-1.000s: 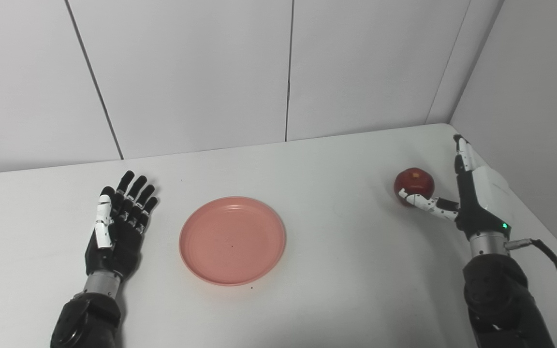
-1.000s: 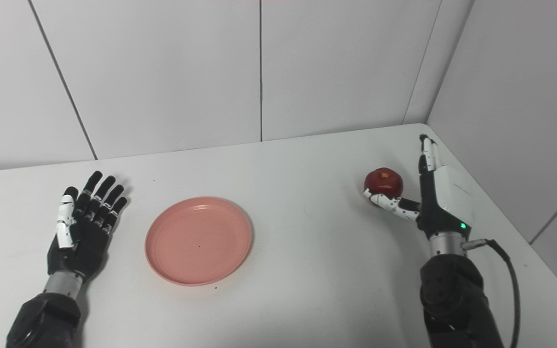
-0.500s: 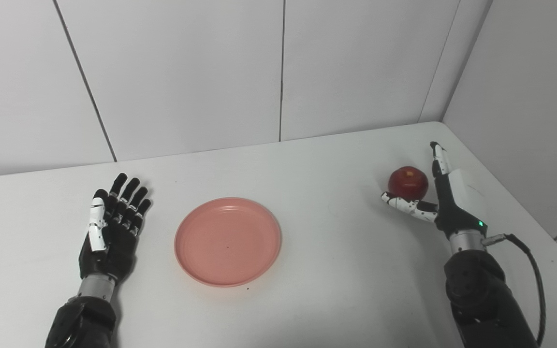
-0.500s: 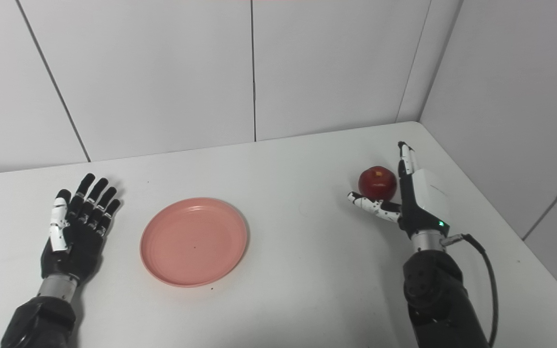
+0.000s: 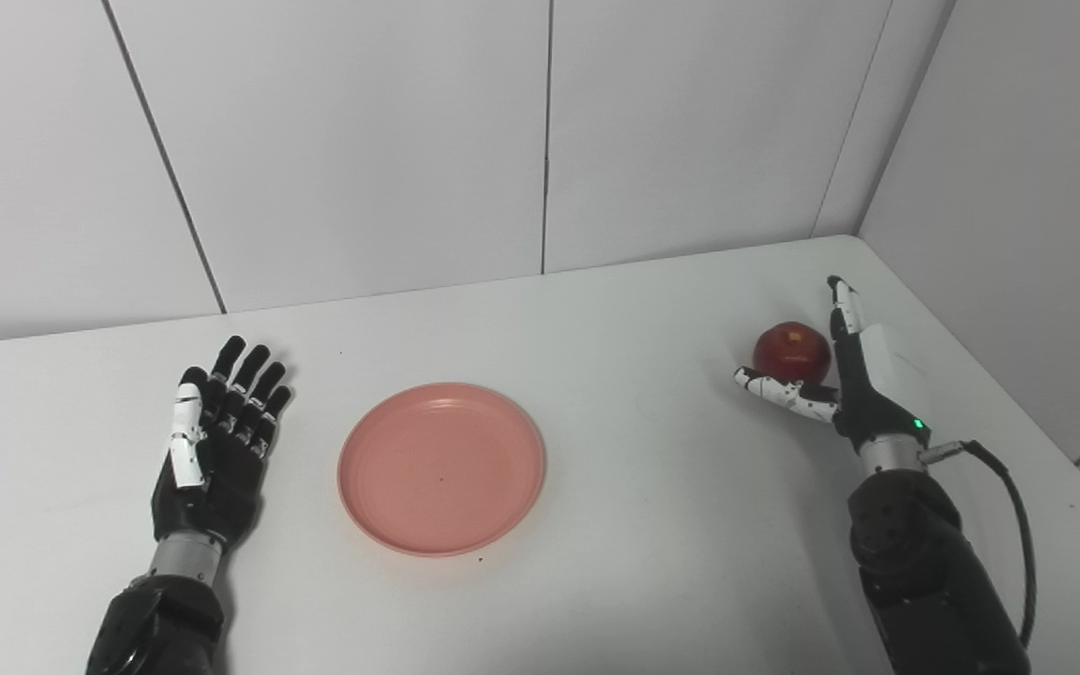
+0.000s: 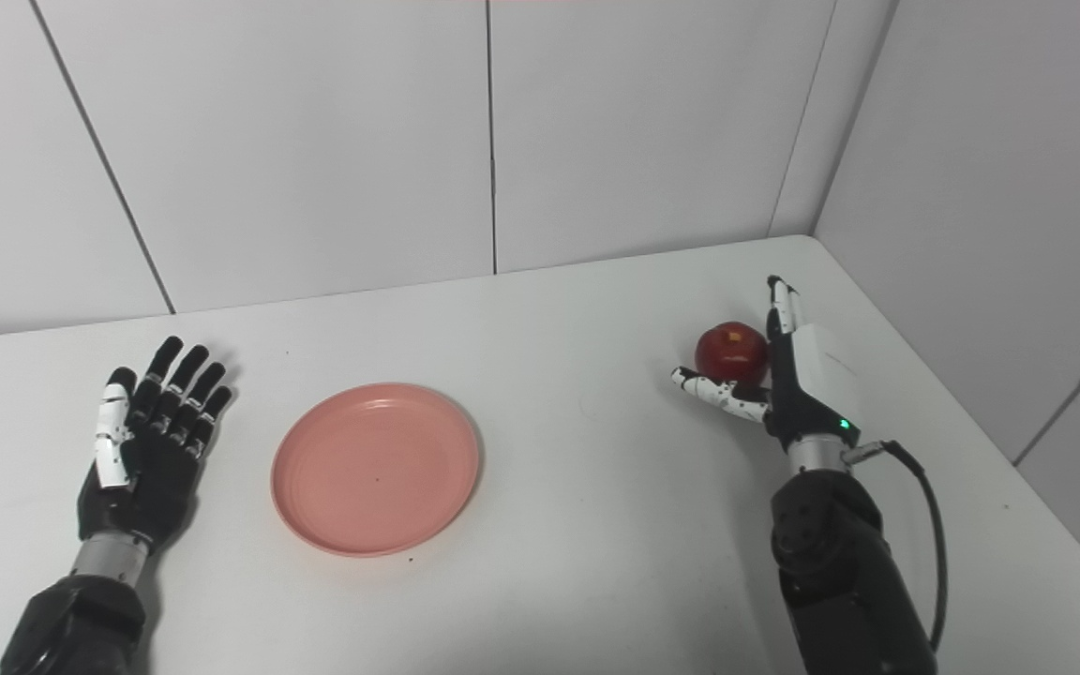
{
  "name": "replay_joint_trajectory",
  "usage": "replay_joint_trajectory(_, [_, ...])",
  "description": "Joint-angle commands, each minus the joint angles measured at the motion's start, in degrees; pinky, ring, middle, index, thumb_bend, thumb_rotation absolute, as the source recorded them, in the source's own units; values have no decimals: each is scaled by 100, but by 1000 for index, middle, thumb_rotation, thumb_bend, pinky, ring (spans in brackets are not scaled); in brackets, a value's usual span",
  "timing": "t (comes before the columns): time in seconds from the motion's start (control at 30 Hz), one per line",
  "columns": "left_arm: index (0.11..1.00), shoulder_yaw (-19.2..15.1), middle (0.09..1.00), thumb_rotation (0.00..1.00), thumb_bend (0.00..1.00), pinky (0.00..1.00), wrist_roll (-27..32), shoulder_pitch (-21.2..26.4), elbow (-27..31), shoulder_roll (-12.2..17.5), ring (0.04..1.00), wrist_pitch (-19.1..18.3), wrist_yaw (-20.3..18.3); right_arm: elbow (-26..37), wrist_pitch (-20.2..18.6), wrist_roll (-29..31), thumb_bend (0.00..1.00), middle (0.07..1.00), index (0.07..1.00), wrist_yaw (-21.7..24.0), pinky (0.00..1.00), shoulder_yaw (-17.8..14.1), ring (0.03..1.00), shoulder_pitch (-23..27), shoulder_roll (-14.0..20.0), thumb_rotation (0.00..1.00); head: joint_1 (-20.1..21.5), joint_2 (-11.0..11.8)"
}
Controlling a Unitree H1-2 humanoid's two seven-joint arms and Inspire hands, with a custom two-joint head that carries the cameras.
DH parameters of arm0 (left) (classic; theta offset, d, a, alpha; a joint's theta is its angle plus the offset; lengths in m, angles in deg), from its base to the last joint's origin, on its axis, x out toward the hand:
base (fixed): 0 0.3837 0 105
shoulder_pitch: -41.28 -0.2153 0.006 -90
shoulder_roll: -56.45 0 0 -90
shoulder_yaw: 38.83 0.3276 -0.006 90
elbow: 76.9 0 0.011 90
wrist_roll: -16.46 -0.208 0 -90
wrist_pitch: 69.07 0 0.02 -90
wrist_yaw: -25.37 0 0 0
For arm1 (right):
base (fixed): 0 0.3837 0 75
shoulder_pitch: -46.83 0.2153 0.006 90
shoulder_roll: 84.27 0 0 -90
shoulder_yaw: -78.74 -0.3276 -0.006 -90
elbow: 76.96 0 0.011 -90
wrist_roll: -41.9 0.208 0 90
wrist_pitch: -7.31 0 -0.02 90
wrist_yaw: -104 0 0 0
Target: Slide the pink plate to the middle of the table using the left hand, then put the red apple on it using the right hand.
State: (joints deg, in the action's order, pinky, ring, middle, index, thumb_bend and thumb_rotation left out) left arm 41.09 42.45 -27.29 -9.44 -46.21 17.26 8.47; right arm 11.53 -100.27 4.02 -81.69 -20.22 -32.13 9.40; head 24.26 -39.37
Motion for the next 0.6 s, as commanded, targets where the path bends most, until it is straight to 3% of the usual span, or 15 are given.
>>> replay_joint_trajectory(0.0, [940,-27,953,1000,362,980,-30,-377,-344,104,954,-186,-5,125,-32,66,1000,988,1000,-207,769,-93,906,281,188,551,-1,0])
replay_joint_trajectory(0.57, [940,6,951,1000,363,980,-53,-389,-311,150,954,-219,-28,-422,26,681,1000,974,1000,-369,795,-145,912,558,382,515,-28,-37])
